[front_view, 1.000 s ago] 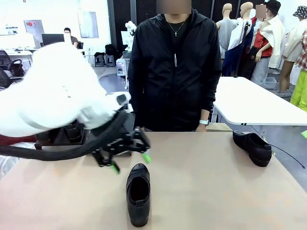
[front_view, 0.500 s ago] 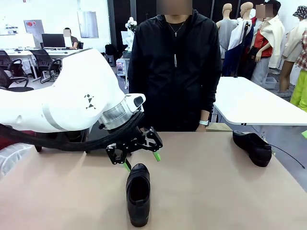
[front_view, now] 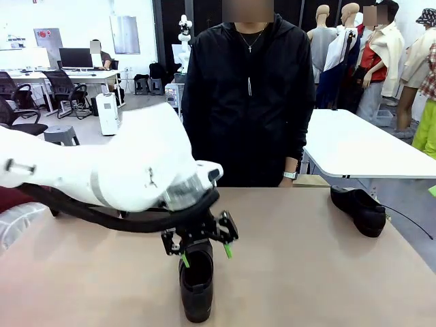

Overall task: Organize the shoes by placing them on the stand.
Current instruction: Place the Shoe from the middle of the table onto the Shoes Stand.

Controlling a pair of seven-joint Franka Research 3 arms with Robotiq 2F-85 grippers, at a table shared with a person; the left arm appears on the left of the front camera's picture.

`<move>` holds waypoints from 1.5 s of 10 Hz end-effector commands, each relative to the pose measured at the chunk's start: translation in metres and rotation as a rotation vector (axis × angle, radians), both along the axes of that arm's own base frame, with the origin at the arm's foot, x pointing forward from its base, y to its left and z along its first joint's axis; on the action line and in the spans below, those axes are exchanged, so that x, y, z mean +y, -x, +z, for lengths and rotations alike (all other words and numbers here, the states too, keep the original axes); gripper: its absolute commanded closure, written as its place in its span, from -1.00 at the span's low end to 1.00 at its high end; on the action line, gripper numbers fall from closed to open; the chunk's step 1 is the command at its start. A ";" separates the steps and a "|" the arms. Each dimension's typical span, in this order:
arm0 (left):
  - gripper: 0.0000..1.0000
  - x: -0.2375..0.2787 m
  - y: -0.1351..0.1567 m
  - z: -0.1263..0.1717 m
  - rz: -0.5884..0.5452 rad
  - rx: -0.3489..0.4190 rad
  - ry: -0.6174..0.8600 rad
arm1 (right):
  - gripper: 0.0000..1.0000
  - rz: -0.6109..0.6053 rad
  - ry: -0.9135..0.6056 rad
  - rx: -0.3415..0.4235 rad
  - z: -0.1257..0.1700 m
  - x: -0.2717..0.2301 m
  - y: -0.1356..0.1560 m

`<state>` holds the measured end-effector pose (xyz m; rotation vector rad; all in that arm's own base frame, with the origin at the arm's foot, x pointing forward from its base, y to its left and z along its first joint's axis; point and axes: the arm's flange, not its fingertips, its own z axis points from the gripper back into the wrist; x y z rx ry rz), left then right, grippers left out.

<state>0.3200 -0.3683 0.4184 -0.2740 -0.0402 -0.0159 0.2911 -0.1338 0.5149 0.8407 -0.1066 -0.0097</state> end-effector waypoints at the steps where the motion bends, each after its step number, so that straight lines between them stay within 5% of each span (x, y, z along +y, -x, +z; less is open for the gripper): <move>1: -1.00 -0.022 -0.009 -0.017 0.101 -0.031 -0.079 | -1.00 0.011 0.010 -0.001 0.002 -0.002 0.003; 8: -1.00 -0.043 -0.032 -0.061 0.127 -0.051 -0.153 | -1.00 0.011 0.010 -0.001 0.002 -0.002 0.003; 9: 0.19 -0.044 -0.033 -0.061 0.147 -0.032 -0.160 | -1.00 0.011 0.010 -0.001 0.002 -0.002 0.003; 10: 1.00 -0.044 -0.033 -0.062 0.149 -0.037 -0.153 | -1.00 0.011 0.010 -0.001 0.002 -0.002 0.003; 15: 1.00 -0.045 -0.032 -0.059 0.167 -0.046 -0.189 | -1.00 0.011 0.010 -0.001 0.002 -0.002 0.003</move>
